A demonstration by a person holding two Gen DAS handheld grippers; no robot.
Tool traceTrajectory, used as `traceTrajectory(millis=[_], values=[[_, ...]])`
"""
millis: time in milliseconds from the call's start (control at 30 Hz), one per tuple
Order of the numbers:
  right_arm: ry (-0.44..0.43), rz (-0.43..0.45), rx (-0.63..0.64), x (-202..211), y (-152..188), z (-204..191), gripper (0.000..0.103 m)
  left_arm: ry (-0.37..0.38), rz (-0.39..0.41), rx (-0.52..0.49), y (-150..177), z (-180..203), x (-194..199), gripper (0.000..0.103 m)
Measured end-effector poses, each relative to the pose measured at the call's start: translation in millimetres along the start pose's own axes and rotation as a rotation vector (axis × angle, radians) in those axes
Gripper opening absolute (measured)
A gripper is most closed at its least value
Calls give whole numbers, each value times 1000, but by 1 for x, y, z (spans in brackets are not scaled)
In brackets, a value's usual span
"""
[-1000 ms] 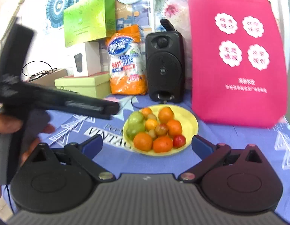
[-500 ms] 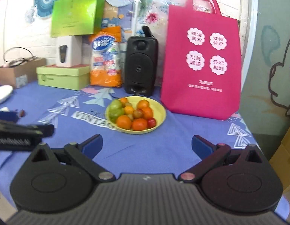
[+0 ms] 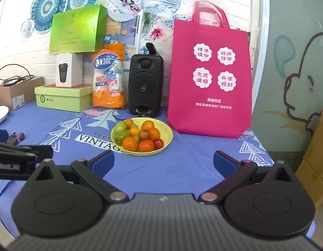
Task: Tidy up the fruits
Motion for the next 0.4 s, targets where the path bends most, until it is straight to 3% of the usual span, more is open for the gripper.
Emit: traceTrajectory(millis=[267, 400], values=[[18, 6, -21, 3, 2, 10, 103, -1, 10, 49, 2, -4, 1, 103], [22, 5, -23, 3, 3, 12, 103, -27, 37, 3, 2, 1, 4, 103]])
Point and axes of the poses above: each gripper's, at about its wrist camera, not at the fingertips, and x roughly against the way its jaws point, z to its right, y to its underside, the point moved 2 cm from there along -x, roughly the way its jaws point, and after that the axes turned 8 degrees about -y, right-handed, at the moved point
